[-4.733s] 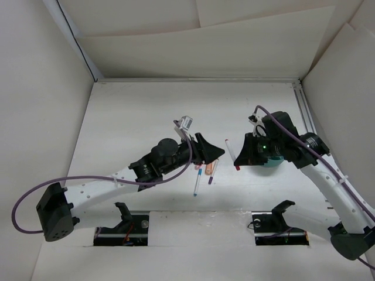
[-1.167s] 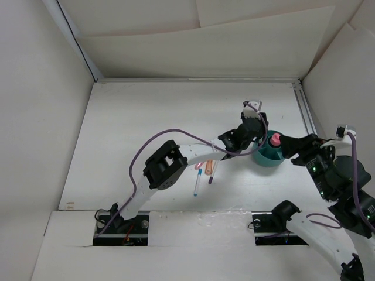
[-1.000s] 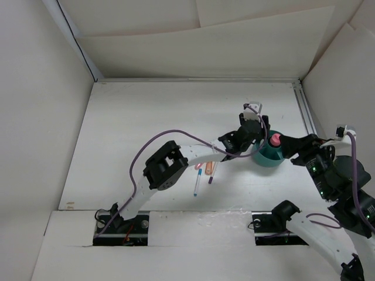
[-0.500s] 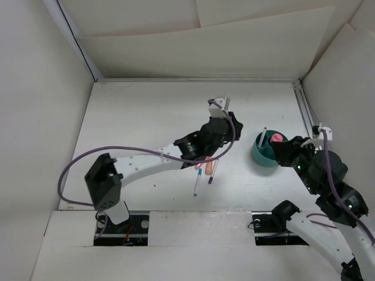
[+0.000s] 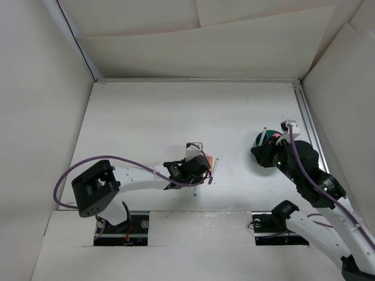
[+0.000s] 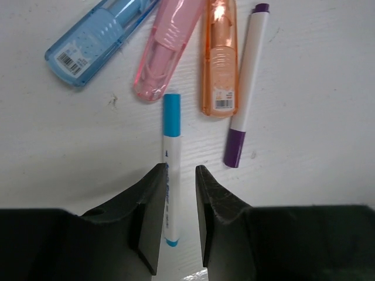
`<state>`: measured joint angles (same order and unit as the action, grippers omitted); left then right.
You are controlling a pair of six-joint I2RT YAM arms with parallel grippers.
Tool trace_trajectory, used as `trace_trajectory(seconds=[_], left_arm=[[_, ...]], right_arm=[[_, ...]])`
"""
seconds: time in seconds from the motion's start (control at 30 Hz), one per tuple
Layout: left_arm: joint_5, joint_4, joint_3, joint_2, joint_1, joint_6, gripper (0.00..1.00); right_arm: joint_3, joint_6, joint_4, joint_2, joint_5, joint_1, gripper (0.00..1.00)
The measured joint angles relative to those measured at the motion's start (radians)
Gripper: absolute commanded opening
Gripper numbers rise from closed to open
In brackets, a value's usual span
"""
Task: Sort the stationery into containers
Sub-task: Pick up the pen from the center of the board.
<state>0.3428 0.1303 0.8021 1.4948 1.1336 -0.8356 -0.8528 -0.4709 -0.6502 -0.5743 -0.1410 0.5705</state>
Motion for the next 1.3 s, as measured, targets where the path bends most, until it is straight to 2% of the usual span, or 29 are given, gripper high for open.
trace_trajectory(seconds=[0.17, 0.27, 0.43, 0.57, 0.9, 1.3], left_arm=[[-0.023, -0.048, 0.023, -0.004, 0.011, 0.017, 0.26], [-0.026, -0.071, 0.087, 0.018, 0.012, 0.048, 0.27], [-0.008, -0.133, 0.237, 0.149, 0.012, 0.109, 0.27], [-0.002, -0.151, 0.299, 0.253, 0.012, 0.139, 0.27], [0.011, -0.173, 0.319, 0.326, 0.002, 0.181, 0.27], [0.007, -0.193, 0.339, 0.404, -0.036, 0.206, 0.27]], right_arm=[[0.000, 0.000, 0.014, 0.000, 0.011, 0.000, 0.18], [0.001, 0.000, 0.015, 0.005, 0.010, 0.000, 0.19], [0.002, -0.001, 0.015, 0.037, -0.007, 0.000, 0.24], [-0.001, -0.005, 0.006, 0.058, -0.041, 0.000, 0.27], [-0.046, -0.009, -0.025, 0.103, -0.111, 0.000, 0.30], [-0.047, -0.012, -0.040, 0.101, -0.115, 0.000, 0.31]])
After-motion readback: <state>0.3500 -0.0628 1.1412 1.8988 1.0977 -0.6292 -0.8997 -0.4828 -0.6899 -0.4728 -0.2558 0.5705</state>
